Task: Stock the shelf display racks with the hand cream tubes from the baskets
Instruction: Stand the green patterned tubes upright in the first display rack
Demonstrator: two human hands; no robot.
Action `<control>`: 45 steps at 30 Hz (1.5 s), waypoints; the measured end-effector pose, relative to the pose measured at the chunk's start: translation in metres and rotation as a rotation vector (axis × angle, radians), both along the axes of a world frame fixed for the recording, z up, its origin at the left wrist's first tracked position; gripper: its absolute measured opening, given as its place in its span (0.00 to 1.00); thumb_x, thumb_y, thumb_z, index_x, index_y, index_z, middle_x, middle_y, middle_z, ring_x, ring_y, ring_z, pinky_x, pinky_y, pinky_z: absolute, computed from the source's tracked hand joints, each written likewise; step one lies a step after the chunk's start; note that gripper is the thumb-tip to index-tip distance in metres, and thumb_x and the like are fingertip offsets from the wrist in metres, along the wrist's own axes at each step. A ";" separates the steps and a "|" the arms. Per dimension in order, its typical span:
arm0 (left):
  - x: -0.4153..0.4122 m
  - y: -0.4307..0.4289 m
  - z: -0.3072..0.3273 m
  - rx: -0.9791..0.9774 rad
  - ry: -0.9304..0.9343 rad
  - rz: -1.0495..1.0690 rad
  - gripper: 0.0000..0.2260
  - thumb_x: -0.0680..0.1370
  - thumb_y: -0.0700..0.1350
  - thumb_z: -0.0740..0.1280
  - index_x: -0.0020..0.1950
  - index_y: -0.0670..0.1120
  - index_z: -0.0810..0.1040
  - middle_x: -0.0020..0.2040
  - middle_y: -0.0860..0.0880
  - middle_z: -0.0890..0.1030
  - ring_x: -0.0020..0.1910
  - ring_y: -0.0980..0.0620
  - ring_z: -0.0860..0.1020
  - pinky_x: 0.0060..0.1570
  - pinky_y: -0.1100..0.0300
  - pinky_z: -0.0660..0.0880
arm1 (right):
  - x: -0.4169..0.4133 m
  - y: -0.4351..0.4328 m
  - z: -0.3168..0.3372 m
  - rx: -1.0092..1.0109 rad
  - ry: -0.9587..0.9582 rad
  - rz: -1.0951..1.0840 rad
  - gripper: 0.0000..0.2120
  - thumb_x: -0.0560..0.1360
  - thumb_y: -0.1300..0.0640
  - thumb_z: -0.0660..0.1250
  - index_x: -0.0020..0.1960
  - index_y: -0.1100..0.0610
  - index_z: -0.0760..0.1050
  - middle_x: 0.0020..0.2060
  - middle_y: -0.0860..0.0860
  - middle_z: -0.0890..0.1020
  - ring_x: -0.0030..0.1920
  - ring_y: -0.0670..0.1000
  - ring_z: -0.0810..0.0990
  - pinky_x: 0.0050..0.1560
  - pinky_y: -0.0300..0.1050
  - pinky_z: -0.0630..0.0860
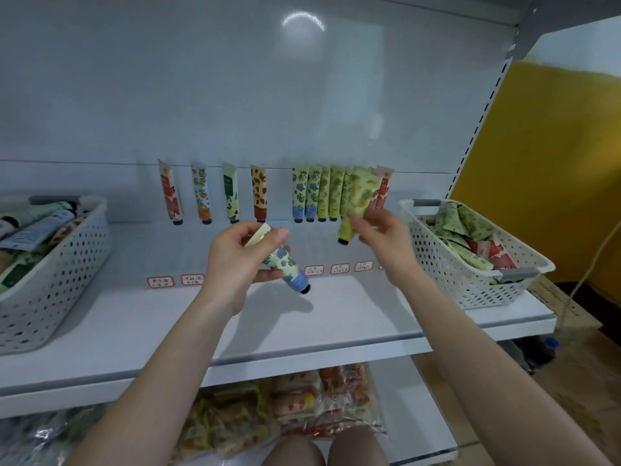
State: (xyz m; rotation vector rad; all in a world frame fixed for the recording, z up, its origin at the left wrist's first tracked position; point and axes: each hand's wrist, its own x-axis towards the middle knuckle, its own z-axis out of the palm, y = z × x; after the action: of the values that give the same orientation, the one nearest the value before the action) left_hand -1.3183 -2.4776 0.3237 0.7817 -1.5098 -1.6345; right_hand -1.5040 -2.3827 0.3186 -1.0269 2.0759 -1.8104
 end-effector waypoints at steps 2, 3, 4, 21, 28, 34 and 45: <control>0.000 -0.003 -0.001 -0.002 -0.014 0.023 0.04 0.73 0.44 0.71 0.43 0.44 0.79 0.45 0.42 0.83 0.44 0.47 0.82 0.36 0.54 0.81 | -0.016 -0.011 0.002 -0.041 -0.008 -0.092 0.03 0.75 0.58 0.68 0.44 0.55 0.74 0.39 0.46 0.79 0.45 0.50 0.78 0.53 0.48 0.76; -0.001 -0.005 -0.002 -0.011 -0.029 0.028 0.03 0.74 0.45 0.70 0.43 0.46 0.79 0.45 0.43 0.83 0.44 0.47 0.81 0.38 0.54 0.81 | -0.023 -0.017 0.002 -0.048 -0.007 -0.122 0.04 0.75 0.59 0.68 0.42 0.56 0.74 0.37 0.47 0.79 0.44 0.50 0.78 0.52 0.48 0.76; -0.001 -0.006 -0.002 -0.022 -0.046 0.030 0.03 0.74 0.45 0.70 0.42 0.47 0.79 0.46 0.44 0.83 0.43 0.48 0.80 0.39 0.54 0.80 | -0.030 -0.025 0.001 -0.037 0.014 -0.151 0.06 0.75 0.58 0.68 0.40 0.58 0.74 0.36 0.51 0.79 0.42 0.51 0.77 0.49 0.49 0.76; -0.020 -0.021 -0.018 0.017 -0.030 -0.045 0.10 0.80 0.46 0.59 0.43 0.47 0.76 0.38 0.54 0.84 0.41 0.56 0.83 0.41 0.56 0.80 | -0.048 -0.090 -0.026 0.293 0.351 -0.102 0.17 0.75 0.61 0.65 0.30 0.61 0.65 0.25 0.54 0.68 0.29 0.51 0.64 0.26 0.38 0.56; -0.021 -0.022 -0.025 0.060 -0.015 -0.044 0.09 0.80 0.46 0.59 0.44 0.45 0.76 0.42 0.52 0.83 0.40 0.57 0.83 0.38 0.61 0.80 | -0.051 -0.092 -0.025 0.388 0.395 -0.105 0.20 0.77 0.60 0.64 0.29 0.59 0.62 0.24 0.51 0.64 0.26 0.46 0.61 0.24 0.36 0.56; -0.021 -0.024 -0.027 0.066 -0.017 -0.036 0.09 0.80 0.45 0.59 0.44 0.45 0.76 0.41 0.52 0.83 0.38 0.58 0.83 0.37 0.61 0.80 | -0.049 -0.092 -0.023 0.446 0.441 -0.118 0.23 0.77 0.59 0.63 0.27 0.55 0.59 0.23 0.49 0.64 0.25 0.44 0.62 0.24 0.37 0.56; -0.019 -0.022 -0.024 0.068 -0.021 -0.028 0.09 0.80 0.46 0.60 0.44 0.45 0.76 0.41 0.51 0.83 0.37 0.58 0.83 0.35 0.62 0.80 | -0.048 -0.089 -0.022 0.383 0.352 -0.072 0.10 0.76 0.60 0.64 0.38 0.63 0.72 0.31 0.56 0.71 0.31 0.50 0.66 0.27 0.38 0.59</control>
State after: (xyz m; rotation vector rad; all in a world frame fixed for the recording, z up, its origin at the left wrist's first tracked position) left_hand -1.3369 -2.4995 0.2994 0.8209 -1.4926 -1.7111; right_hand -1.5518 -2.4717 0.2967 -1.2365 2.5587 -1.2478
